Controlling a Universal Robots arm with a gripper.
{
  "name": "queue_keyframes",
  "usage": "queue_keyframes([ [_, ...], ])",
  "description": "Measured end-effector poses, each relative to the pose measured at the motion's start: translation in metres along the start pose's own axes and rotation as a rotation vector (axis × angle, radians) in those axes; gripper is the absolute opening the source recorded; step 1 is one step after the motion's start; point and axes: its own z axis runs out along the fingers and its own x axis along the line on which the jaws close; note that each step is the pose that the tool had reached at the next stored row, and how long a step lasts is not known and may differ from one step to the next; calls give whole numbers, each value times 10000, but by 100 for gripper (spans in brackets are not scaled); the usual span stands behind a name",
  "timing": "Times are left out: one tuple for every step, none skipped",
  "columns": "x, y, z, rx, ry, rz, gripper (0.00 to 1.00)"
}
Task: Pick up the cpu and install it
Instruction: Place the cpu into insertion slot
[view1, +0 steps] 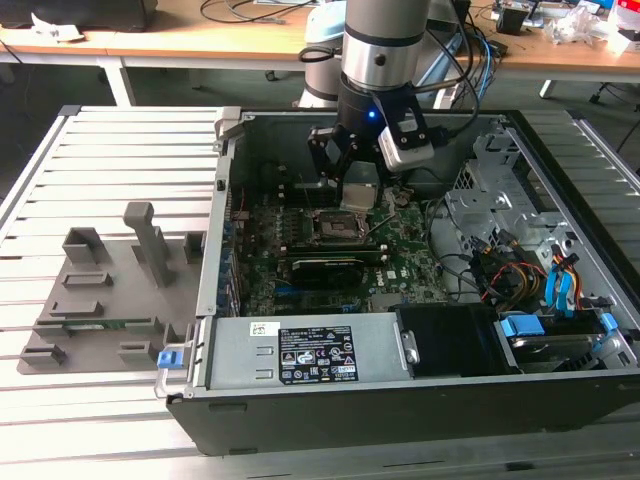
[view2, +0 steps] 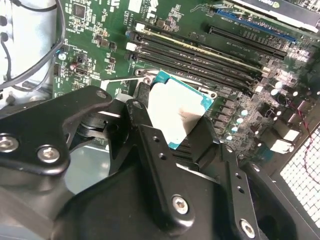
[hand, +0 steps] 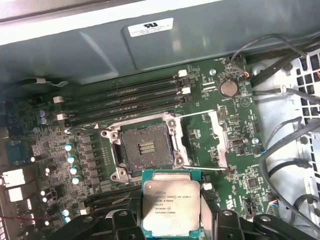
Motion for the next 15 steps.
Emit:
queue_keyframes([
  [0,0,0,3,0,103,55],
  [0,0,0,8,1,214,55],
  [0,0,0,11,1,321,55],
  [0,0,0,16,0,399,55],
  [0,0,0,20,1,445,55],
  [0,0,0,24,0,502,55],
  [0,0,0,30,-1,590,55],
  [0,0,0,33,0,648,55],
  [0,0,0,35,0,694,55],
  [0,0,0,46,-2,800,55],
  [0,0,0,53,-3,871,55],
  [0,0,0,60,-4,968,55],
  [0,0,0,65,-3,1072,55],
  [0,0,0,68,-3,1124,55],
  [0,0,0,70,-3,1189,55],
])
